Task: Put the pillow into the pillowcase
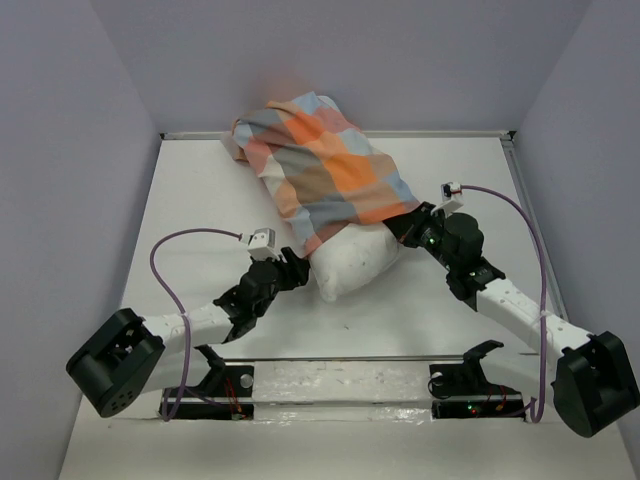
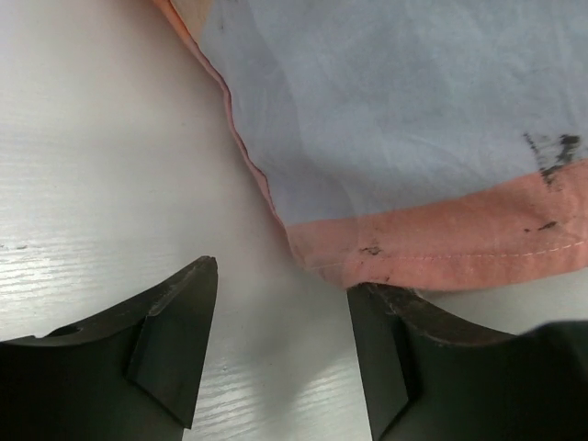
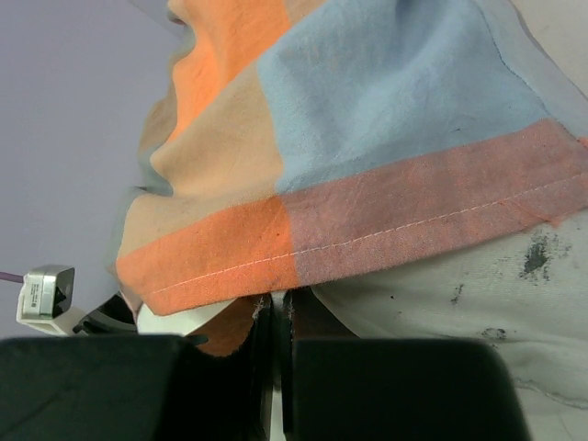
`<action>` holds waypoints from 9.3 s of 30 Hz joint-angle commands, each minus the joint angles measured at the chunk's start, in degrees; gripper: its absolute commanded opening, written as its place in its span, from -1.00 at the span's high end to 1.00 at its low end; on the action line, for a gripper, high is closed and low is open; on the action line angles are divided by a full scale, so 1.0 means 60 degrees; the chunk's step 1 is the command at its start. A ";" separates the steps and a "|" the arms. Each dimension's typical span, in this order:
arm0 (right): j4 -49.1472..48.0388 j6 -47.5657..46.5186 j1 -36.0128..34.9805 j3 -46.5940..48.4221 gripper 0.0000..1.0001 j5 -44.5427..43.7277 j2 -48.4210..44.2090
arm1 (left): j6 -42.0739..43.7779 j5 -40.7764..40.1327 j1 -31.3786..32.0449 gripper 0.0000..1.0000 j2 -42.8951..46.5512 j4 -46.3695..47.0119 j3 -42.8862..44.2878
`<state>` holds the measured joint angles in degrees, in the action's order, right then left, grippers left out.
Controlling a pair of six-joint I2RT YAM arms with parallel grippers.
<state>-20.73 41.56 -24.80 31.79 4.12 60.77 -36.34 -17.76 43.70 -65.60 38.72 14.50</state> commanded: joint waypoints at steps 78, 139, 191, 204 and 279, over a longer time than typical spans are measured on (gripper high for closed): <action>-0.0069 -0.3967 -0.2298 -0.0156 -0.20 -0.0996 0.2453 | 0.0358 0.1905 -0.5204 1.00 0.3332 -0.3524 0.2520; 0.6991 -0.5302 -0.2576 1.3435 1.00 -0.2090 -0.0211 | 0.1473 0.5305 -0.5218 1.00 0.2008 -0.5681 1.5573; 0.6782 -0.5272 -0.2342 1.4686 1.00 -0.1039 -0.0809 | 0.1605 0.5771 -0.5203 1.00 0.2390 -0.5961 1.6111; 0.6825 -0.6617 -0.2342 1.5654 1.00 -0.3016 0.2963 | 0.3140 0.3575 -0.5204 1.00 0.1151 -0.6877 1.4427; 0.5286 -0.0745 0.3591 -0.0272 -0.37 0.2475 -0.3830 | 0.5807 0.1377 0.2516 -0.41 -0.5368 -0.5369 1.0985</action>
<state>11.35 35.53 -3.36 32.95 13.58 38.92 -4.60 -7.68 58.50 -96.07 4.78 75.11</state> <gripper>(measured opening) 0.674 0.706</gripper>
